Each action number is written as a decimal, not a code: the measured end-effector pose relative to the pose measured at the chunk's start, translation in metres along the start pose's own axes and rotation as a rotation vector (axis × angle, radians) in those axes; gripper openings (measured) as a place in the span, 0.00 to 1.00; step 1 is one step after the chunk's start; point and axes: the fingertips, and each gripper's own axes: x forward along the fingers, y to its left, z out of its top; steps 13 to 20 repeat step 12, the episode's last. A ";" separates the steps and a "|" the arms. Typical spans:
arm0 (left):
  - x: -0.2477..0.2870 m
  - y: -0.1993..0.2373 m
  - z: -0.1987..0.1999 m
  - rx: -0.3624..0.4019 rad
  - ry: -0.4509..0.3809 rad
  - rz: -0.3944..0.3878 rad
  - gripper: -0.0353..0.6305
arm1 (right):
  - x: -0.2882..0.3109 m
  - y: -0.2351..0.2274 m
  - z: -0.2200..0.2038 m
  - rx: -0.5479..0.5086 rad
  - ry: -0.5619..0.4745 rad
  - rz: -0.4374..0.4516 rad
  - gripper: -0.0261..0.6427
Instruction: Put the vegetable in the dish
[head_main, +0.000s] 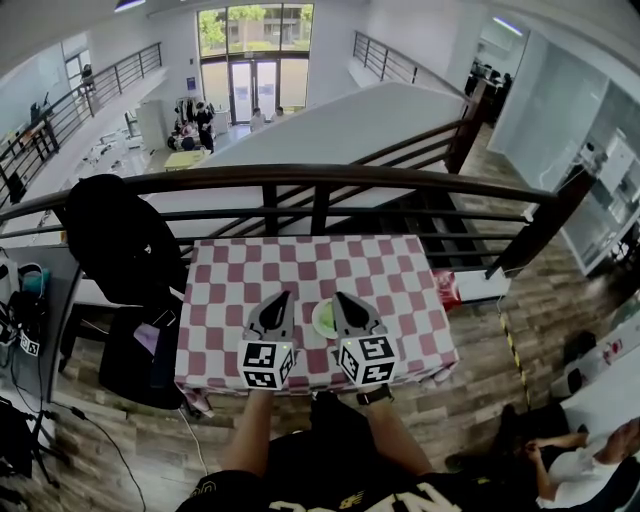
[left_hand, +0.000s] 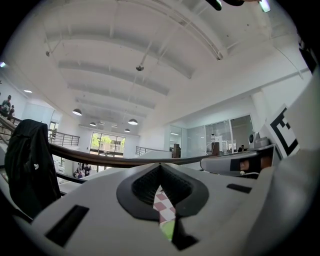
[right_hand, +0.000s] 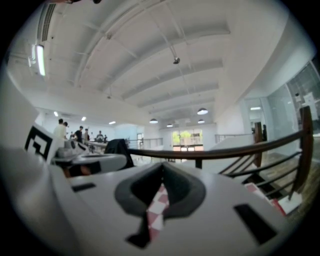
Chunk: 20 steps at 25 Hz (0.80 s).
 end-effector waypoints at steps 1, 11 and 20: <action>0.000 0.000 0.001 -0.001 -0.001 -0.001 0.08 | 0.000 0.000 0.000 -0.001 0.000 -0.002 0.06; -0.006 -0.005 -0.007 -0.008 0.005 -0.006 0.08 | -0.003 -0.009 -0.014 0.022 0.035 -0.063 0.07; -0.007 -0.006 -0.009 -0.008 0.008 -0.007 0.08 | -0.003 -0.010 -0.017 0.026 0.042 -0.069 0.07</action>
